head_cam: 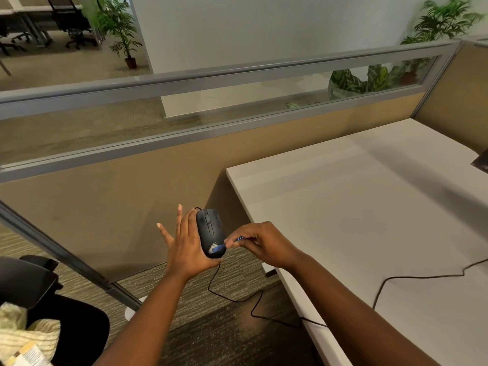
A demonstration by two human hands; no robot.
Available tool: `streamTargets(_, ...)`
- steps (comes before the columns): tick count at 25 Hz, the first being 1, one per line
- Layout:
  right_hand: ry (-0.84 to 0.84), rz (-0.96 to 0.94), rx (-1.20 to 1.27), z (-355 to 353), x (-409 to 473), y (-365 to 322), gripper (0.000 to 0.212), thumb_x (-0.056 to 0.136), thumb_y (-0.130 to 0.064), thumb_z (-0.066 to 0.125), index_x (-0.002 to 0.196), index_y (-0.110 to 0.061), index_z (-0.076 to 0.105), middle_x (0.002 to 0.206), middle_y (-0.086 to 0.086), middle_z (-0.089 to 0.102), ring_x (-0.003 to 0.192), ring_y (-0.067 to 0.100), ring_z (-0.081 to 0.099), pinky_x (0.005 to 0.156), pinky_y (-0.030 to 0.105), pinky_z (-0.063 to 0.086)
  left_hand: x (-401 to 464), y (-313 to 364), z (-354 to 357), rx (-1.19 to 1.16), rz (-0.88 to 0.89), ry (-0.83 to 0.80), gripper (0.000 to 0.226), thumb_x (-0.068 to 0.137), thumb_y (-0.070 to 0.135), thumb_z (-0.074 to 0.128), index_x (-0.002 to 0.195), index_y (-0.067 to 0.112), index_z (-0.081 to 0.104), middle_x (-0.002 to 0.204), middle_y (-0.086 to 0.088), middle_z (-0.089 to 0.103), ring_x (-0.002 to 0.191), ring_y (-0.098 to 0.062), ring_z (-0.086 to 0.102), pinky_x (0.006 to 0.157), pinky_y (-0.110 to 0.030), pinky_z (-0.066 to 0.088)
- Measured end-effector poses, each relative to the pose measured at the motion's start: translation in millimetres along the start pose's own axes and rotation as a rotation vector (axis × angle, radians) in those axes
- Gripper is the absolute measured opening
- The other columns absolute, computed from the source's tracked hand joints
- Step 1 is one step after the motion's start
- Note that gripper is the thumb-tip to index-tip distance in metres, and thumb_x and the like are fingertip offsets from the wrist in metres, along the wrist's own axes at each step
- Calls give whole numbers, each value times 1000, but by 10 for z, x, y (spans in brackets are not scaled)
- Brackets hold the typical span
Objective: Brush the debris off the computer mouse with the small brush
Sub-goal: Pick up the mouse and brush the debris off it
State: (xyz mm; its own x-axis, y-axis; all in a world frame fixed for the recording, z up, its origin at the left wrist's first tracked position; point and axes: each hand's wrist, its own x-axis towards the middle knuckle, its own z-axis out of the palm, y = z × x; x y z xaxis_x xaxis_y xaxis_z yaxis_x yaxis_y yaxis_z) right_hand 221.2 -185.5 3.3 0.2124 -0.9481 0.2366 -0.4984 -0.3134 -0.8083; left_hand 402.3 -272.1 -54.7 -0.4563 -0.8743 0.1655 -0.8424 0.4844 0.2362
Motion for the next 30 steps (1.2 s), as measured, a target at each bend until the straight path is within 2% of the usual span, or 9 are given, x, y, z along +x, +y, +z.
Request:
streamTargets(3,-9,35,-27,-47,-13,10,17,86,-4,57,97,-7,68,101,11,71,93,11,64,82,18,48,11,-14,-18,2,-3,1,130,46,67,75,142,2,16,153,-12,18,137,-16,-20,100,-63,-19)
streamTargets(6,12,115,-47,-121,-19,24,16,86,-4,56,96,-8,68,98,7,70,84,1,60,74,5,44,1,-34,-38,33,0,-8,131,45,66,75,142,2,15,153,-12,17,137,-18,-21,100,-64,-18)
streamTargets(10,362,299,294,-114,57,4,13,86,-4,57,90,-9,68,92,14,70,74,9,68,66,12,53,-40,-20,-62,60,38,-21,129,46,63,77,141,-1,19,151,-15,23,138,-22,-13,100,-69,-11)
streamTargets(14,296,313,504,-1,82,-16,17,87,-1,54,86,-11,67,86,11,67,71,7,68,65,16,55,-52,12,-51,26,47,5,128,47,61,78,141,-1,18,151,-16,20,139,-21,-14,101,-67,-13)
streamTargets(18,473,407,413,-13,48,59,15,88,-4,55,85,-14,66,89,12,67,76,15,68,66,16,56,-63,-2,-66,-9,39,29,128,47,64,76,141,-2,19,152,-16,20,140,-22,-11,101,-64,-16)
streamTargets(20,566,441,351,-33,61,84,14,87,-6,56,84,-16,66,88,10,67,75,12,68,65,15,56,-75,-10,-66,-5,43,23,128,47,63,77,142,-1,18,152,-15,18,140,-22,-12,102,-64,-16)
streamTargets(24,554,425,533,-11,104,49,19,86,-6,57,79,-21,66,86,12,68,74,12,69,64,17,56,-83,-4,-62,-20,55,34,128,46,58,81,141,-2,20,151,-16,21,140,-22,-10,102,-65,-15)
streamTargets(28,617,492,419,22,100,70,13,87,-8,57,84,-18,65,88,12,68,75,14,69,69,21,57,-93,4,-68,-16,68,33,129,45,59,81,141,-3,21,150,-17,22,140,-24,-5,102,-68,-12)
streamTargets(30,681,497,415,8,117,57,10,86,-8,58,85,-15,65,86,10,68,72,11,68,65,18,57,-106,-2,-66,-6,82,17,130,44,61,80,141,-2,21,151,-17,22,140,-25,-4,102,-68,-11)
